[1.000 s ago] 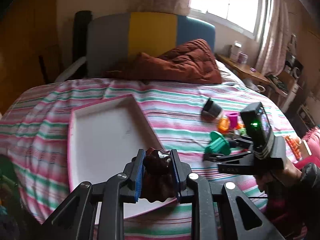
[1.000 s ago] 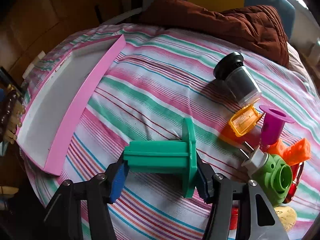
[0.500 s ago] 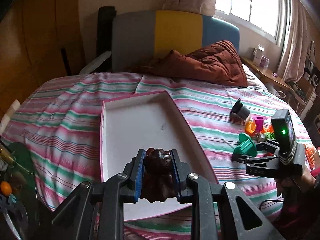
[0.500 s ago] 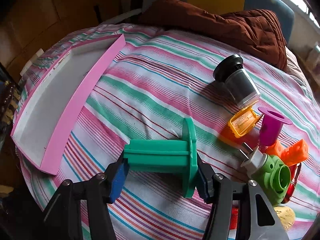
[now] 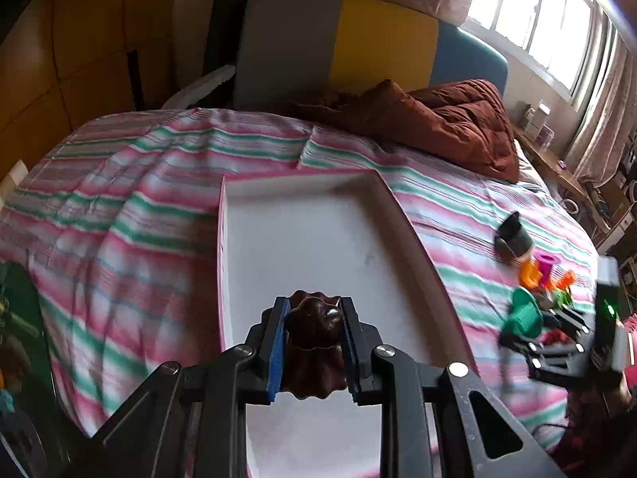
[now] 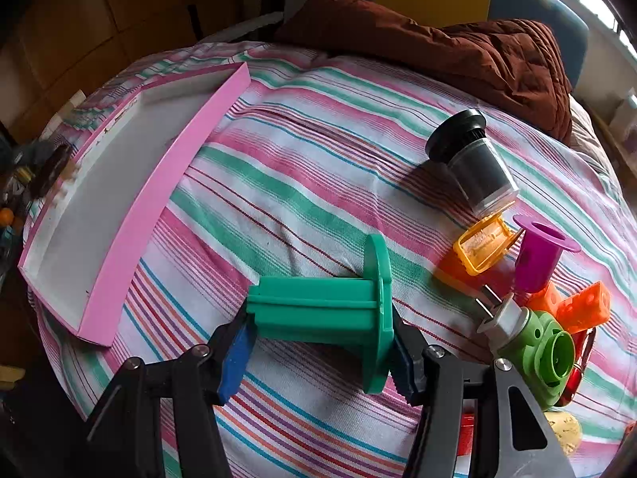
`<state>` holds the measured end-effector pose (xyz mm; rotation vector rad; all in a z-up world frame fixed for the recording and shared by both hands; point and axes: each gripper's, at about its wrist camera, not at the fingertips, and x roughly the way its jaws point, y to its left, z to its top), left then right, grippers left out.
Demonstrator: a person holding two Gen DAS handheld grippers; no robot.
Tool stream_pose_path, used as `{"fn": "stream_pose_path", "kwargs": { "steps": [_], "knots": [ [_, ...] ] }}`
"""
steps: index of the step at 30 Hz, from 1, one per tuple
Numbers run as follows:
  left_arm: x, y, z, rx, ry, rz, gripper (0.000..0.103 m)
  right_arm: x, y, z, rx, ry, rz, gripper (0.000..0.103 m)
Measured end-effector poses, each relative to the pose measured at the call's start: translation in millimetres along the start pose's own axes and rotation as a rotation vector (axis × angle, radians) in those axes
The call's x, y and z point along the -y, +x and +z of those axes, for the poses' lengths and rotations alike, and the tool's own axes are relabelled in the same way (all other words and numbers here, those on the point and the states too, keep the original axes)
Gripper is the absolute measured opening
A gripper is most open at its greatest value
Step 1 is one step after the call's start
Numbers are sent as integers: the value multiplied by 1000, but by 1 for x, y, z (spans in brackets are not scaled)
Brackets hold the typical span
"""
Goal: Organize rigid objects
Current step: 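Carry the brown knob to the white tray and release it with the left gripper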
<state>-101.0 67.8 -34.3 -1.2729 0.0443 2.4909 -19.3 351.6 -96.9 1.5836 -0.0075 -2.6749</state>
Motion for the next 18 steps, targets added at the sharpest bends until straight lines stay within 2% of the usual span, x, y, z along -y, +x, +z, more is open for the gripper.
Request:
{"fn": "stream_pose_path", "kwargs": {
  "steps": [6, 15, 18],
  "knots": [
    [-11, 40, 41, -22, 9, 17, 24, -1, 0, -1, 3, -11, -12, 60],
    [-32, 93, 87, -32, -46, 102, 25, -1, -1, -2, 8, -13, -16, 60],
    [-34, 100, 94, -20, -39, 130, 31, 0, 0, -2, 8, -15, -17, 60]
  ]
}}
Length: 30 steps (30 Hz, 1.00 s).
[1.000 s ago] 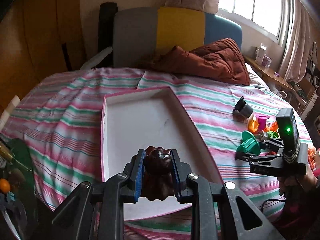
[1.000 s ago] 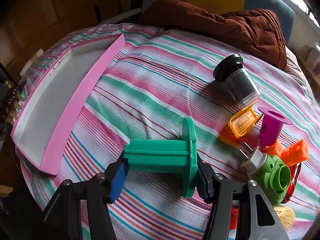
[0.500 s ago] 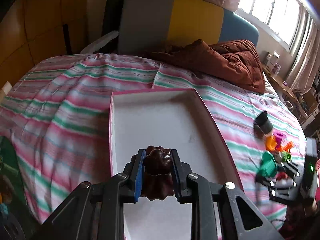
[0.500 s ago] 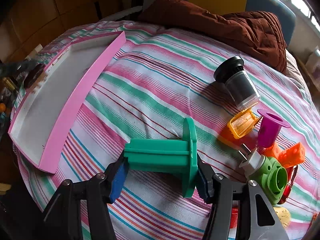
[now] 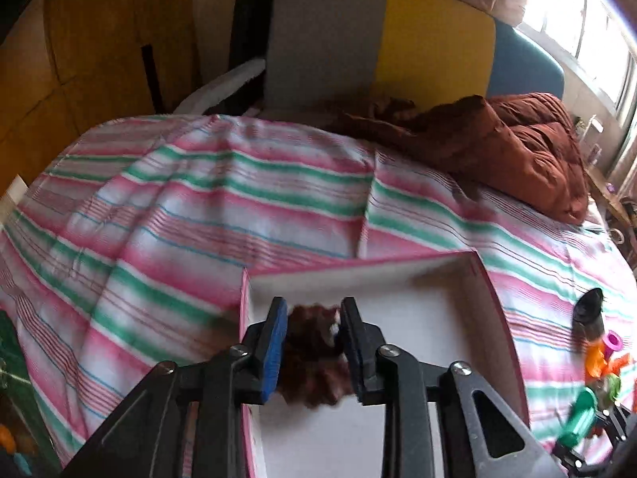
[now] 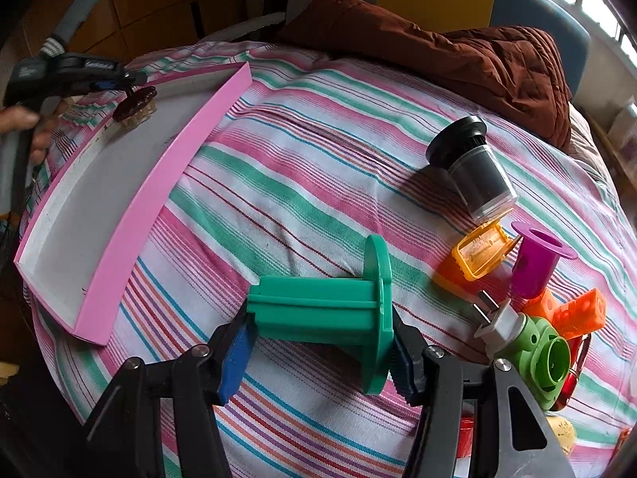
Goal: Organize rigid objects
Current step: 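Carry the brown knob to the white tray and release it with the left gripper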
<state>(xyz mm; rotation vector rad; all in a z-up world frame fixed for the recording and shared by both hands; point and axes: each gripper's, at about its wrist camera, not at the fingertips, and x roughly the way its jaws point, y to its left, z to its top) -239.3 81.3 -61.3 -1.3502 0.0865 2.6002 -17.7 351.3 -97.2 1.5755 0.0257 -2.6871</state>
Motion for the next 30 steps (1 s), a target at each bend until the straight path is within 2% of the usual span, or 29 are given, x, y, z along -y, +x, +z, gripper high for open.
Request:
{"fn": "stream_pose_path", "kwargs": {
  "steps": [2, 7, 12, 18, 30],
  "knots": [
    [-1, 0, 1, -8, -5, 2, 32, 0, 0, 0, -1, 1, 1, 60],
    [-7, -23, -4, 36, -19, 3, 39, 0, 1, 1, -1, -1, -4, 60],
    [-13, -62, -28, 89, -31, 21, 39, -2, 1, 1, -1, -3, -13, 60],
    [15, -106, -71, 123, 32, 6, 39, -7, 1, 1, 1, -13, -28, 60],
    [65, -145, -126, 143, 156, -6, 39, -9, 1, -1, 16, -37, -48, 60]
  ]
}}
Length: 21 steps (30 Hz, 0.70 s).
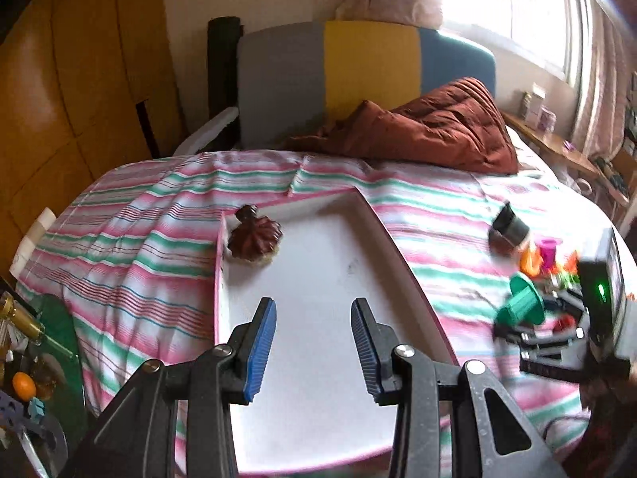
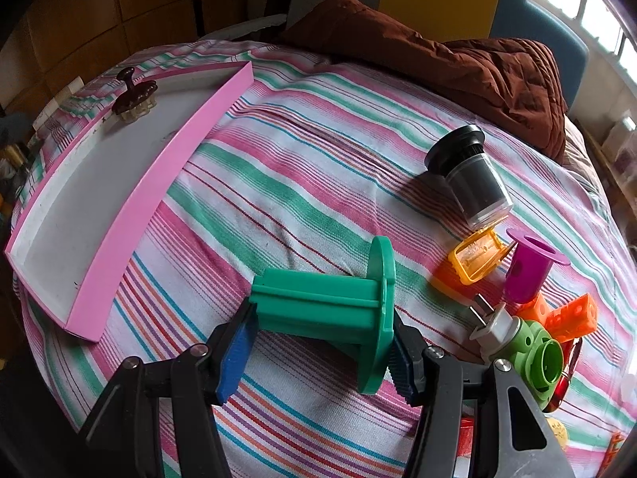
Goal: Organize rigid objects
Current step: 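Carry the brown knob to the white tray and release it with the left gripper, then carry the green spool to the tray beside the knob and open the right gripper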
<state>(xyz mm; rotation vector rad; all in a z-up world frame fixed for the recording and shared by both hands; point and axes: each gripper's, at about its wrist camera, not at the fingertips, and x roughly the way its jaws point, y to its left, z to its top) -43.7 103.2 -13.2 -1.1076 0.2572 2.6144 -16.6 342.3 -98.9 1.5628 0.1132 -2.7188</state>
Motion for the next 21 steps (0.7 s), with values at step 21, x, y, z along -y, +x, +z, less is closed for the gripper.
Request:
{"fn": "stream_pose_path", "kwargs": {
  "steps": [21],
  "knots": [
    [0, -10, -26, -43, -34, -18, 39, 0, 1, -4, 34, 2, -7, 60]
  ]
}}
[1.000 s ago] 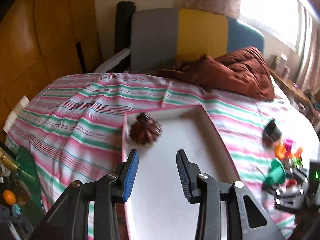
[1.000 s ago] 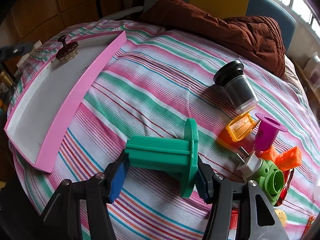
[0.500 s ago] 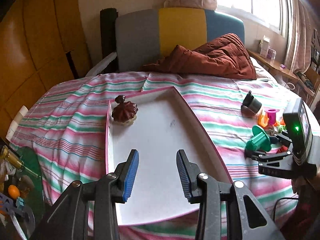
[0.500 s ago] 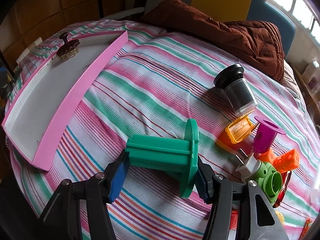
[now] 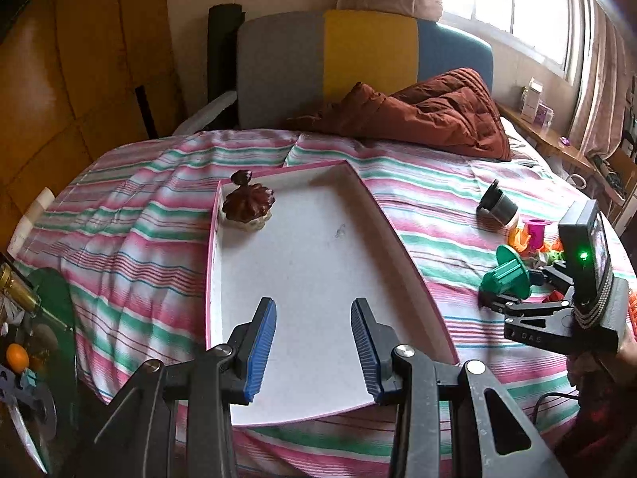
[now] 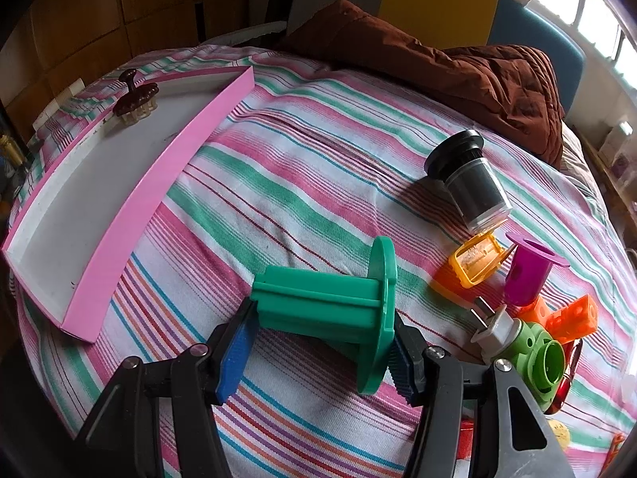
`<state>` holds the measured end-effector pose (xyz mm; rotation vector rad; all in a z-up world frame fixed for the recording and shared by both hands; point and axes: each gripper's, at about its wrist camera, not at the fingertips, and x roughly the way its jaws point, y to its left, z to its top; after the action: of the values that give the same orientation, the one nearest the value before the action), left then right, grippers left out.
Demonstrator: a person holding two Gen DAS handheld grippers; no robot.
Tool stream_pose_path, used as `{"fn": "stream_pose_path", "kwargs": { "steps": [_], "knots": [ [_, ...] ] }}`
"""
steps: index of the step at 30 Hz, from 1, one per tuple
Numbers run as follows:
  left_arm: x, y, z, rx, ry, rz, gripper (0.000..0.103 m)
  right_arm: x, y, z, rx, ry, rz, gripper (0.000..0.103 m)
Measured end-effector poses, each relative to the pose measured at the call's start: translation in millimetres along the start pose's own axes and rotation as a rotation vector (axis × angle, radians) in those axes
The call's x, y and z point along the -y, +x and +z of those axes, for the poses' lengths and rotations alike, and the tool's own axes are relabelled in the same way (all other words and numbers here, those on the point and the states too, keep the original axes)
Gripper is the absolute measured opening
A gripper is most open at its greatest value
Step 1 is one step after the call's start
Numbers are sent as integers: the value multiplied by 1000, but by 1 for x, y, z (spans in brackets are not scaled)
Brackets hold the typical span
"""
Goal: Organize rigid objects
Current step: 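Carry the green spool to the tray beside the knob and open the right gripper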
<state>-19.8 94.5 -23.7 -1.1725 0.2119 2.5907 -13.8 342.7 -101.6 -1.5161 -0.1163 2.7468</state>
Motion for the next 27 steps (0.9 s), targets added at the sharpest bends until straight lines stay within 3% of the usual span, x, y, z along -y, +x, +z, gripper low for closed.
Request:
{"fn": "stream_pose_path", "kwargs": {
  "steps": [18, 27],
  "knots": [
    [-30, 3, -4, -15, -64, 36, 39, -2, -1, -4, 27, -12, -9, 60],
    [-52, -5, -10, 4, -109, 39, 39, -9, 0, -1, -10, 30, -57, 58]
  ]
}}
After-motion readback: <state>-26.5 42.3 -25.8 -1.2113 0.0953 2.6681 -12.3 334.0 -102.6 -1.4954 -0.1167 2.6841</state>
